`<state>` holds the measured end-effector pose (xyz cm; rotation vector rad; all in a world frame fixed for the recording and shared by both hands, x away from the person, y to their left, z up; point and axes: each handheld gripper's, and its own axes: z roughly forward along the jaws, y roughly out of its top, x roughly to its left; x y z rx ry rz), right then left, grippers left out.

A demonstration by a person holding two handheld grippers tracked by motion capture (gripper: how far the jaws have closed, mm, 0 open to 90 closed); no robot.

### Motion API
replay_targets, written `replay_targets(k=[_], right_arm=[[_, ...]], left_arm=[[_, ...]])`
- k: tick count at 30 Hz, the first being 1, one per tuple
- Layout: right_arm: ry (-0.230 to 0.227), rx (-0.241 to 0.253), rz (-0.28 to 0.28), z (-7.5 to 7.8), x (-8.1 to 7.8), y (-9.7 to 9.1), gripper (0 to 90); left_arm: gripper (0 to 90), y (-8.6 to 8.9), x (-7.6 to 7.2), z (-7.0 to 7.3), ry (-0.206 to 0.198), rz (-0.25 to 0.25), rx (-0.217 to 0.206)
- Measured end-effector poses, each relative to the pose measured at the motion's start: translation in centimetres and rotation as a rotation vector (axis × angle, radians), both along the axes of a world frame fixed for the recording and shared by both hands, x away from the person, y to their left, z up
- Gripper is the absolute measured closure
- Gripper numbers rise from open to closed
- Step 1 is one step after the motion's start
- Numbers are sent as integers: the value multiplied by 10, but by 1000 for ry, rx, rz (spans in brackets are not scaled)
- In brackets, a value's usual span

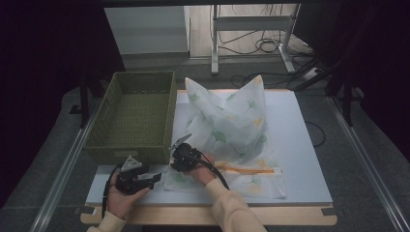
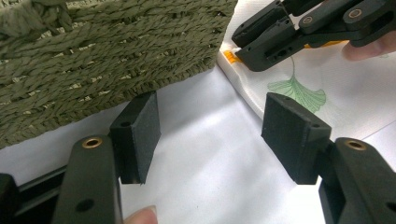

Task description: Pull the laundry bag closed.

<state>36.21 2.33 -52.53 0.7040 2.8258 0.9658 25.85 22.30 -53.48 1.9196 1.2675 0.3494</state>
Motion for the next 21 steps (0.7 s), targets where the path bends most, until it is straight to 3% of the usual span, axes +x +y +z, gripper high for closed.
replay_targets(k=[8, 21], right_arm=[[-45, -38, 39, 1, -4, 2, 806], [-27, -33, 35, 3, -3, -3, 826]], left_arm=[[366, -1, 0, 0, 3, -3, 2], [366, -2, 0, -1, 4, -4, 4]])
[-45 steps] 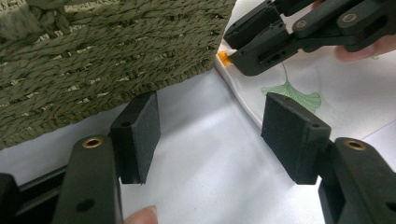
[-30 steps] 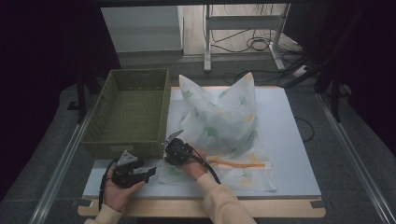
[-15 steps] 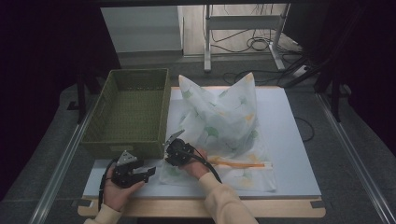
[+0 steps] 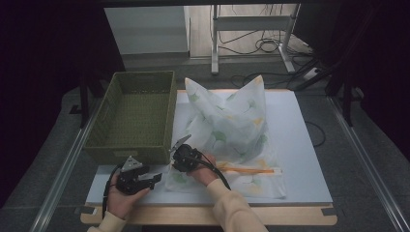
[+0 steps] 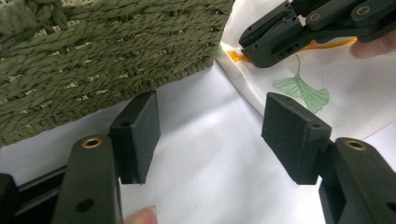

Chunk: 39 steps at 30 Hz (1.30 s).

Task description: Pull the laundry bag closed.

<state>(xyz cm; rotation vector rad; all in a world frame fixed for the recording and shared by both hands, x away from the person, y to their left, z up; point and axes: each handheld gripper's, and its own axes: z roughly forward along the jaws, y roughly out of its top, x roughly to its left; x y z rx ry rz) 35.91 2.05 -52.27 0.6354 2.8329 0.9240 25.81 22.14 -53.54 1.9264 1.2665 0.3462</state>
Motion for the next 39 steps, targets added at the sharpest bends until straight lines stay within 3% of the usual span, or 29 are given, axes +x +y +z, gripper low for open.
replay_targets(k=[8, 10, 17, 24, 27, 30, 33, 36, 39], right_arm=[[2, -6, 0, 0, 1, -5, 824], [-3, -9, -11, 1, 2, -7, 774], [3, -16, -9, 2, 4, -9, 756], [-1, -25, 2, 1, 3, -5, 739], [-8, -37, 10, 1, 2, 0, 747], [9, -37, 25, 1, 3, 2, 823], [19, -33, 0, 2, 4, 2, 875], [39, -26, -9, 1, 7, 0, 886], [30, -28, -4, 1, 6, 0, 890]], left_arm=[[366, -1, 0, 0, 0, -3, 1], [366, -1, 0, 0, 0, -3, 0], [366, 0, 0, 0, 0, -4, 1], [366, -2, 0, 0, 2, -9, 6], [366, -2, 0, -1, 2, -9, 5], [366, -2, 0, -1, 2, -9, 5], [366, -2, 0, -1, 2, -8, 5], [366, -2, 0, -1, 2, -10, 5], [366, -2, 0, -1, 3, -10, 6]])
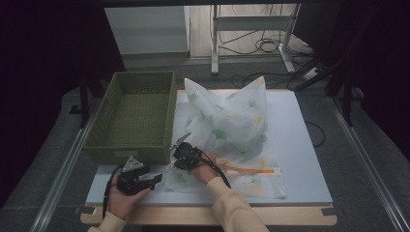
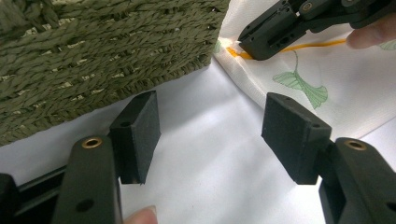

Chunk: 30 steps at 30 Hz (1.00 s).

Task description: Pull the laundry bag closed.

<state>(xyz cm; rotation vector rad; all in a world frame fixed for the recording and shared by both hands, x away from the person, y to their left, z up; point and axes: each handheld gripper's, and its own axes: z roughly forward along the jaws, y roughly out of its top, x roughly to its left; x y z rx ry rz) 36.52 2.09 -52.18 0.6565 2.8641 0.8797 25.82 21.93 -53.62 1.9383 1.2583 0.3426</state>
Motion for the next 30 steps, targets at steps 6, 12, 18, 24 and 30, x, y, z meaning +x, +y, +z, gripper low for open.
replay_targets(k=[6, 12, 18, 24, 30], right_arm=[[-11, 10, 6, 3, -1, -2, 895], [-25, 35, 16, 9, -2, -6, 896], [-21, 43, 15, 11, -1, -11, 895], [-20, 53, 12, 9, 0, -13, 896], [-45, 57, 40, 13, -2, -14, 896]], left_arm=[[362, 0, 1, 1, 1, 1, -17], [363, -5, 7, 5, 8, -8, -62], [372, -12, 13, 9, 20, -24, -100], [387, -22, 19, 7, 45, -44, -112], [397, -29, 26, 6, 77, -55, -139]])
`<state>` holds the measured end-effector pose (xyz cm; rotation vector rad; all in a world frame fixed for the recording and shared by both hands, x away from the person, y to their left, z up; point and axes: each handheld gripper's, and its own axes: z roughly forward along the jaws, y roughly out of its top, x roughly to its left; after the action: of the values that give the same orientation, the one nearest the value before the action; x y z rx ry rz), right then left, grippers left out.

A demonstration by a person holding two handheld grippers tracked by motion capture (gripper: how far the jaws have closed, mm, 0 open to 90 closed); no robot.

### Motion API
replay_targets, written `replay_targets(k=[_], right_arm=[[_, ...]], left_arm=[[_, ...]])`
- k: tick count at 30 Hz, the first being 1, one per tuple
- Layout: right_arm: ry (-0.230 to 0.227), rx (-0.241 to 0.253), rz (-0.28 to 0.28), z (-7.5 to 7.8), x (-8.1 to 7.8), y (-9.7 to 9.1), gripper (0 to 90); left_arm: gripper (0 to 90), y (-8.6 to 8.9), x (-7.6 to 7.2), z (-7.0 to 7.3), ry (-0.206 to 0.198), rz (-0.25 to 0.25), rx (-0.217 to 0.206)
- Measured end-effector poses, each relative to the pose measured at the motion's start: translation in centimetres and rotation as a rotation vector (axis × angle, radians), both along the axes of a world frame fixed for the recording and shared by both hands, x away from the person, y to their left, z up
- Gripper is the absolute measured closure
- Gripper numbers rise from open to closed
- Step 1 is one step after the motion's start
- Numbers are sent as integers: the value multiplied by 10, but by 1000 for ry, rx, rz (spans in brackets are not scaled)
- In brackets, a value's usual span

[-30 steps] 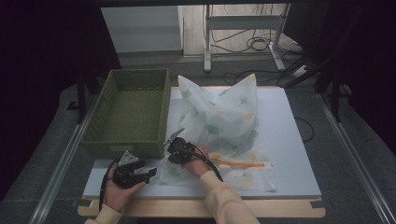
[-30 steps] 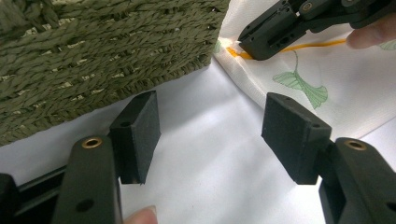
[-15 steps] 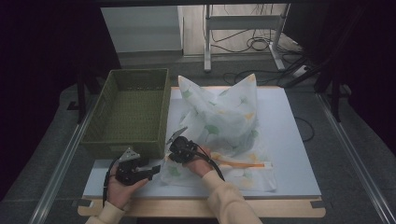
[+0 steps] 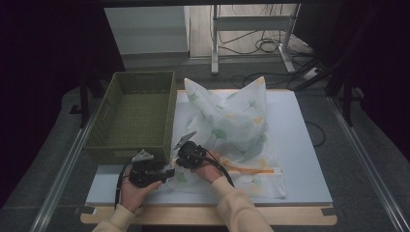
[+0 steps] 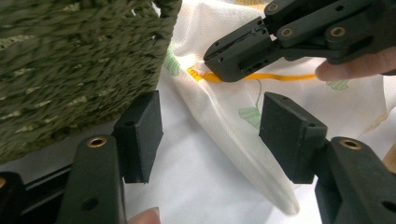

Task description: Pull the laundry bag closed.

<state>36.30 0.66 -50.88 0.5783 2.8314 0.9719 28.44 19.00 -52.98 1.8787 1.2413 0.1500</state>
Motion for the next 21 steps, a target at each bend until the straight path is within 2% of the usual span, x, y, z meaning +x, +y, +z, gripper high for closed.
replay_targets(k=[6, 11, 14, 21], right_arm=[[-6, 6, 9, 3, -1, -4, 896], [-8, 10, 16, 5, -1, -6, 896], [-8, 7, 21, 4, -2, -5, 896], [-5, 0, 20, 1, 0, -4, 896]], left_arm=[[498, -9, 3, -7, 28, -15, 30], [590, -9, 5, -8, 29, 4, 33], [636, -10, 7, -9, 35, 14, 20], [802, -16, 11, -13, 44, 31, 39]])
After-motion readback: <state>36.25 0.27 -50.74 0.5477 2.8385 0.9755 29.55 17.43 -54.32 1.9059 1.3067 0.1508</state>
